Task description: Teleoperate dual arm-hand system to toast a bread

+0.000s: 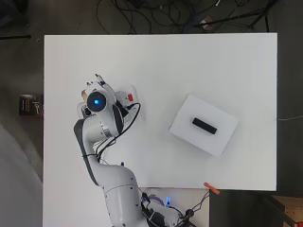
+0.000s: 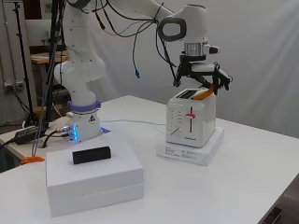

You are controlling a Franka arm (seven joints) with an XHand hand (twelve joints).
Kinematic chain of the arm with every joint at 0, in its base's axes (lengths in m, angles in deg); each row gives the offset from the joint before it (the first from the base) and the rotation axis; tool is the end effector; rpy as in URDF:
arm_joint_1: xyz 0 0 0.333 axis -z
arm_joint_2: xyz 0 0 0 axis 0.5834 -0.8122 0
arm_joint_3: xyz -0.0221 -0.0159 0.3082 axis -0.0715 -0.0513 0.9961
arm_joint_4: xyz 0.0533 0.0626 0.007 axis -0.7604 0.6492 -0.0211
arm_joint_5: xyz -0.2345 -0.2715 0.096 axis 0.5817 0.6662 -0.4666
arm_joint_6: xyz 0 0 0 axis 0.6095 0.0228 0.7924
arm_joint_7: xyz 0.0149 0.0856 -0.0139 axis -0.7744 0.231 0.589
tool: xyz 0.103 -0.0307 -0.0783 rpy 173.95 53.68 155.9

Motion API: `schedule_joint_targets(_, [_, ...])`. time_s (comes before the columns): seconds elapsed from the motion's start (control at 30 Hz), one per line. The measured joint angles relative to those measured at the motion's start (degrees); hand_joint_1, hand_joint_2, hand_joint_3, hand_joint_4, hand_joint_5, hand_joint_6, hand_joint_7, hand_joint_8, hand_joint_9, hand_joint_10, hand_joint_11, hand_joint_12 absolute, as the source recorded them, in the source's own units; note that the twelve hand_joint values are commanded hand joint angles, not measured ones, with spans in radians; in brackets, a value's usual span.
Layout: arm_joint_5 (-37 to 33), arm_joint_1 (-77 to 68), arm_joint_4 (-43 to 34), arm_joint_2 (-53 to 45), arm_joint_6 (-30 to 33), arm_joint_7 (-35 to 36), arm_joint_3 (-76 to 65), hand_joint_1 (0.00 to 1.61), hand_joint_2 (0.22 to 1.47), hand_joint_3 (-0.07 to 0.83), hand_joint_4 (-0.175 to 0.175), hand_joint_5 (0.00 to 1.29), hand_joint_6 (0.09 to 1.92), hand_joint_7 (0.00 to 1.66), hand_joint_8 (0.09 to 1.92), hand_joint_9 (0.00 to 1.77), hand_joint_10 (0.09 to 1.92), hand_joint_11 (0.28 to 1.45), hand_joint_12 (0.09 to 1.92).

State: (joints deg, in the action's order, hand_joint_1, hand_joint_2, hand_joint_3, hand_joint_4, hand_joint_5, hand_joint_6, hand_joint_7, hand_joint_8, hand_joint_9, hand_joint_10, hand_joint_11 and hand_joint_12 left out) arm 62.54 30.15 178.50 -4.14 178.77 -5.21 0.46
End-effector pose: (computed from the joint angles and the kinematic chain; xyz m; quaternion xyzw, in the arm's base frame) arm 0.4960 0.1792 0.4042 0.7125 0.7011 0.0243 0.0156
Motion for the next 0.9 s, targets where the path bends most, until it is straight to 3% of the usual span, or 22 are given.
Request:
schedule_joint_targets(0.1, [-2.9, -0.4, 4.6, 4.6, 5.8, 2.3, -0.2, 1.23, 1.17, 0.001, -0.175, 0.69, 1.27, 1.07, 0.97, 1.50, 0.09, 0.65, 0.81])
schedule_joint_targets(0.33, [-6.1, -0.7, 7.0, 6.2, 9.3, 3.9, -0.4, 1.22, 1.20, 0.000, -0.175, 0.63, 1.31, 1.01, 1.10, 1.54, 0.09, 0.64, 0.90])
schedule_joint_targets(0.43, [-8.6, -1.0, 10.7, 7.9, 17.1, 3.8, -0.1, 1.23, 1.18, 0.000, -0.175, 0.71, 1.22, 1.02, 1.10, 1.55, 0.10, 0.64, 1.01])
schedule_joint_targets(0.53, [-7.8, -1.0, 12.0, 8.5, 22.3, 0.0, 0.2, 1.23, 1.19, -0.004, -0.175, 0.71, 1.18, 1.00, 1.15, 1.37, 0.55, 0.63, 1.11])
schedule_joint_targets(0.6, [-7.8, -1.0, 11.9, 8.8, 22.0, -2.5, 0.1, 1.22, 1.20, -0.002, -0.175, 0.68, 1.21, 0.97, 1.21, 1.26, 0.76, 0.62, 1.12])
schedule_joint_targets(0.67, [-8.1, -1.1, 11.8, 9.3, 20.5, -2.0, -0.2, 1.22, 1.20, 0.000, -0.161, 0.69, 1.24, 0.98, 1.17, 1.21, 0.67, 0.61, 0.97])
schedule_joint_targets(0.9, [-9.9, -1.4, 10.1, 10.2, 15.5, 2.4, -1.0, 1.23, 1.18, 0.001, -0.175, 0.72, 1.20, 1.01, 1.12, 1.25, 0.80, 0.61, 1.10])
